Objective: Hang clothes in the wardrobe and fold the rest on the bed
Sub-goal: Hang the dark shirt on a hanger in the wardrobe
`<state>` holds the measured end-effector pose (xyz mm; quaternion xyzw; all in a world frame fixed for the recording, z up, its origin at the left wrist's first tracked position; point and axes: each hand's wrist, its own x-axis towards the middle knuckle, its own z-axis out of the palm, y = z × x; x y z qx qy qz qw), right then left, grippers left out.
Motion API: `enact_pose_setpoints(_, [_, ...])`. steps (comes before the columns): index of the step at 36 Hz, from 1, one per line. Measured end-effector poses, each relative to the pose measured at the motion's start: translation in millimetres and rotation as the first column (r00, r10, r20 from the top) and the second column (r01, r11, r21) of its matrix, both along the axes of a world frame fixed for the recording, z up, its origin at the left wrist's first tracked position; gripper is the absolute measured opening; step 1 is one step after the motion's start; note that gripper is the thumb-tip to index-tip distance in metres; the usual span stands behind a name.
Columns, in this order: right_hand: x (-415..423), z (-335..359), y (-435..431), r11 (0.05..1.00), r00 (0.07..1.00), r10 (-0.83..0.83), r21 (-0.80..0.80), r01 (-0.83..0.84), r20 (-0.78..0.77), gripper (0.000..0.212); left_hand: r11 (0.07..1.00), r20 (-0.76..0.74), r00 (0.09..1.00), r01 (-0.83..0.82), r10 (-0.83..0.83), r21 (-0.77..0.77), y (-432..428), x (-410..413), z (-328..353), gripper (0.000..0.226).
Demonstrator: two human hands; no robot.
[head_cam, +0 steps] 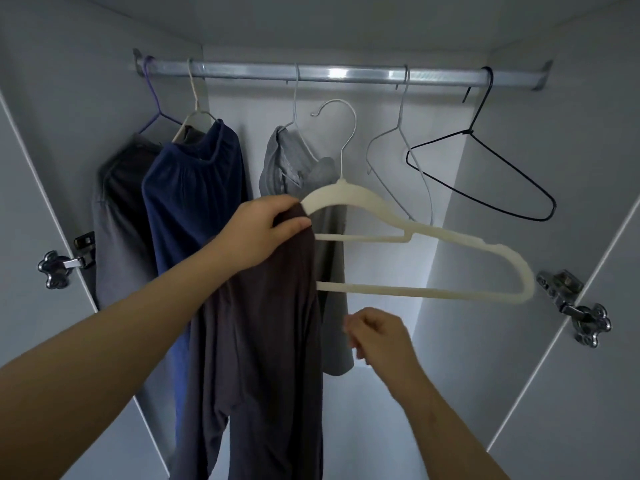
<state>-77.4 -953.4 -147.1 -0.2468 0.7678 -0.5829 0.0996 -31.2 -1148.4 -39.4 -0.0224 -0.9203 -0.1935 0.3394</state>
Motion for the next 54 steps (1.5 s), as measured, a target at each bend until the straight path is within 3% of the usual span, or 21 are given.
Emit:
enact_pose_setpoints(6, [8,-3,-42,0.99,0.99,0.135,-0.04,-0.134,0.026,0.004,0.998,-0.022,0.999,0.05,-0.049,0.035,6,4,11,0.016])
enact_pose_setpoints(11, [5,-1,-53,0.99,0.992,0.12,-0.073,-0.121,-0.028,0.016,0.993,-0.018,0.998,0.06,-0.058,0.106,-3,12,10,0.018])
enact_pose_setpoints(16, [-2,-5,-53,0.97,0.969,0.122,-0.23,-0.071,0.216,0.028,0.97,-0.028,0.998,0.058,-0.053,0.237,-18,22,5,0.012])
enact_pose_setpoints(23, [-3,-9,-56,0.986,0.939,0.13,-0.142,-0.089,0.317,0.023,0.981,0.018,0.998,0.053,-0.057,0.188,-19,25,4,0.019])
enact_pose_setpoints(27, [-3,0,-58,0.978,0.979,0.115,-0.194,-0.081,0.169,0.018,0.983,0.016,0.998,0.057,-0.061,0.174,-19,24,4,0.019])
enact_pose_setpoints(32, [4,1,-40,0.966,0.977,0.211,-0.158,-0.204,0.028,0.01,0.98,0.03,0.997,0.06,-0.067,0.19,-20,23,2,0.018])
enact_pose_setpoints(35, [0,-4,-37,0.991,0.983,0.086,-0.092,-0.102,-0.164,0.02,0.977,0.036,0.996,0.073,-0.082,0.198,-18,22,3,0.013])
enact_pose_setpoints(40, [-8,-18,-33,0.981,0.9,-0.087,0.118,0.151,-0.428,0.027,0.974,0.005,0.995,0.099,-0.102,0.204,-13,19,6,0.021])
enact_pose_setpoints(43, [-10,-26,-31,0.971,0.916,-0.136,0.132,0.198,-0.377,0.019,0.972,0.012,0.993,0.113,-0.118,0.205,-11,18,7,0.019])
enact_pose_setpoints(46, [-10,-31,-28,0.989,0.955,-0.117,0.059,0.138,-0.273,0.016,0.973,0.002,0.992,0.12,-0.123,0.197,-11,17,8,0.018])
enact_pose_setpoints(51, [-13,-27,-20,0.991,0.997,-0.012,-0.132,0.022,0.071,0.029,0.969,-0.004,0.994,0.108,-0.11,0.224,-15,18,10,0.018])
enact_pose_setpoints(54, [-19,-28,-14,0.961,0.963,0.078,-0.276,-0.003,0.26,0.018,0.965,-0.015,0.993,0.119,-0.119,0.233,-19,23,12,0.015])
